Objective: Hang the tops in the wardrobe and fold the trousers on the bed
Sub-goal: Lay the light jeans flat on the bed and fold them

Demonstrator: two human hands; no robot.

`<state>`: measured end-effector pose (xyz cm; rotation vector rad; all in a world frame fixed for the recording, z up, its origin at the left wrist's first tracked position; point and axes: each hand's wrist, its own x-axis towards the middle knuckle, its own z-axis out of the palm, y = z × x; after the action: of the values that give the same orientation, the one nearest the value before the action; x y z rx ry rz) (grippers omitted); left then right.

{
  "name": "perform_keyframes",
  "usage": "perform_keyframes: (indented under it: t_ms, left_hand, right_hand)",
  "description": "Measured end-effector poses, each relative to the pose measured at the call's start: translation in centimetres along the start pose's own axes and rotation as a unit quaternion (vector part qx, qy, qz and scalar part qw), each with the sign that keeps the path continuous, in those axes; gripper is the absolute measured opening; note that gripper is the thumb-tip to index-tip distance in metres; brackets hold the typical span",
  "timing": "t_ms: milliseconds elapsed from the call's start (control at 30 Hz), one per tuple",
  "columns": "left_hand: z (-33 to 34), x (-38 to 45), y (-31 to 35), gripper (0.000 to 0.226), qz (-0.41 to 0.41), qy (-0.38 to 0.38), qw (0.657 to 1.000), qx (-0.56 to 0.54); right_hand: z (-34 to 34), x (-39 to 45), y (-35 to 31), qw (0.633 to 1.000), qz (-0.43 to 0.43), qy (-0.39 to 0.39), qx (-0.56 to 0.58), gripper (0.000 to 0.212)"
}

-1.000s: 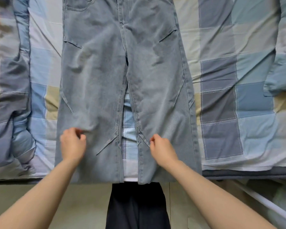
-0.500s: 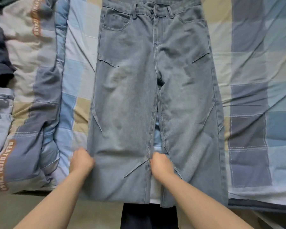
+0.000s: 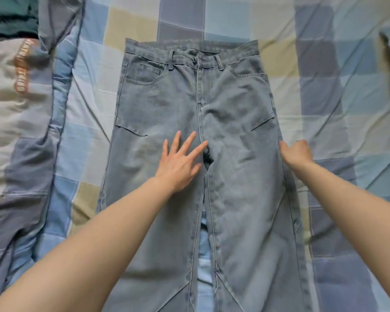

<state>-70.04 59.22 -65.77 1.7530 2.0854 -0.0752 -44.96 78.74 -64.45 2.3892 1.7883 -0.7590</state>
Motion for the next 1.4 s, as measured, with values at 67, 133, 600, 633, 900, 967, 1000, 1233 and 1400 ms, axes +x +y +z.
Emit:
perform_keyframes:
  t_ms: [67, 133, 600, 633, 900, 967, 1000, 1233, 1400]
  left_hand:
    - [0.1, 3.0, 0.4, 0.060, -0.003, -0.021, 1.000, -0.006]
    - [0.5, 5.2, 0.2, 0.057, -0.019, -0.072, 0.997, -0.015]
    - [-6.8, 6.5, -5.5, 0.034, -0.208, 0.044, 0.588, -0.780]
    - [-6.3, 6.3, -6.4, 0.033, -0.245, 0.068, 0.637, -0.728]
    - [-2.8, 4.6, -9.5, 0.033, -0.277, 0.089, 0.719, -0.631]
    - [-3.2, 4.6, -9.1, 0.042, -0.239, 0.091, 0.763, -0.594]
    - [-3.2, 4.5, -9.1, 0.045, -0.223, 0.093, 0.776, -0.582]
    - [-7.1, 3.4, -16.2, 0.024, -0.183, 0.142, 0.786, -0.573]
    - [-6.2, 4.1, -20.5, 0.015, -0.264, 0.137, 0.783, -0.546]
  right_hand:
    - [0.6, 2.2, -0.6, 0.998, 0.023, -0.042, 0.035, 0.072]
    - [1.1, 3.7, -1.2, 0.993, 0.014, -0.084, 0.083, 0.071]
    - [4.3, -14.9, -14.3, 0.844, -0.426, -0.322, -0.051, 0.083]
    - [5.1, -15.5, -15.2, 0.830, -0.426, -0.351, -0.080, 0.072]
    - [7.0, -12.6, -25.6, 0.806, -0.534, -0.117, -0.226, 0.053]
    - [8.0, -12.8, -27.8, 0.711, -0.613, -0.101, -0.329, 0.059]
    - [8.6, -12.8, -28.8, 0.655, -0.652, -0.078, -0.374, 0.053]
    - [9.9, -11.8, -35.0, 0.682, -0.615, 0.063, -0.390, 0.031]
    - [12.1, -12.7, -37.1, 0.717, -0.592, 0.114, -0.351, 0.036]
